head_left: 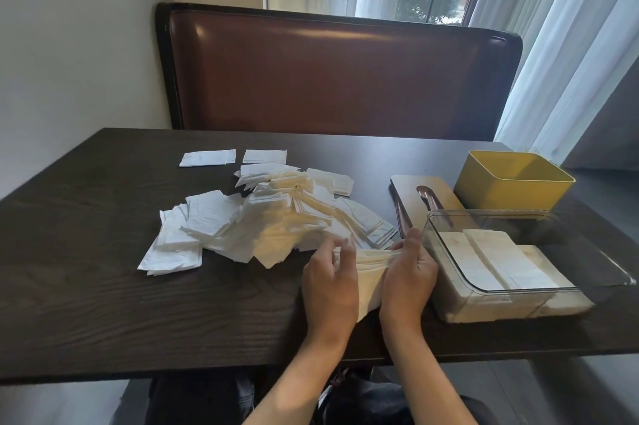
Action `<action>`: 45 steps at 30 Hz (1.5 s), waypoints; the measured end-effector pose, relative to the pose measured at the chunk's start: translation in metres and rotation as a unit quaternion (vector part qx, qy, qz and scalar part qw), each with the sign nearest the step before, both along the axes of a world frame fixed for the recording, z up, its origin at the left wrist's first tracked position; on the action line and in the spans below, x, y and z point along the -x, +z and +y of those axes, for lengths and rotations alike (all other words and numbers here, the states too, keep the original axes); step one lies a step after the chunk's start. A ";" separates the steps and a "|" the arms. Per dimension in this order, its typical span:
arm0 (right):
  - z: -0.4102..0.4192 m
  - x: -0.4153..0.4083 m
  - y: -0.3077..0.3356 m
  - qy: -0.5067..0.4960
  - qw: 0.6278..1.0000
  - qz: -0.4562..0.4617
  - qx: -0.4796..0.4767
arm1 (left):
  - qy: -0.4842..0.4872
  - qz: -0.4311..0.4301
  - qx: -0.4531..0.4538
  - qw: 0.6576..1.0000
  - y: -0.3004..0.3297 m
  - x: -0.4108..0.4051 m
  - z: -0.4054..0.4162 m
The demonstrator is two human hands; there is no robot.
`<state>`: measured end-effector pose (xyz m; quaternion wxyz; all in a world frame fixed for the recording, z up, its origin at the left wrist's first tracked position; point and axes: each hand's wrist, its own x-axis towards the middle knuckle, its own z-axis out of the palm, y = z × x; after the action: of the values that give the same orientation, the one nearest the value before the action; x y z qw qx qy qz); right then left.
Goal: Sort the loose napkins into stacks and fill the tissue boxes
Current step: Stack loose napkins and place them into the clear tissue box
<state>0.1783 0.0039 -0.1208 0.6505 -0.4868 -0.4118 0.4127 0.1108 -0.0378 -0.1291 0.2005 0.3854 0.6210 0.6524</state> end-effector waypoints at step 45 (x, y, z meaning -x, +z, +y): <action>-0.001 -0.004 0.005 0.091 0.993 -0.015 0.067 | 0.040 -0.010 0.016 0.999 0.008 0.007 0.020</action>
<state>0.1823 0.0029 -0.1155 0.5697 -0.4965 -0.4354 0.4891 0.1038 -0.0177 -0.1212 0.1861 0.3508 0.6441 0.6538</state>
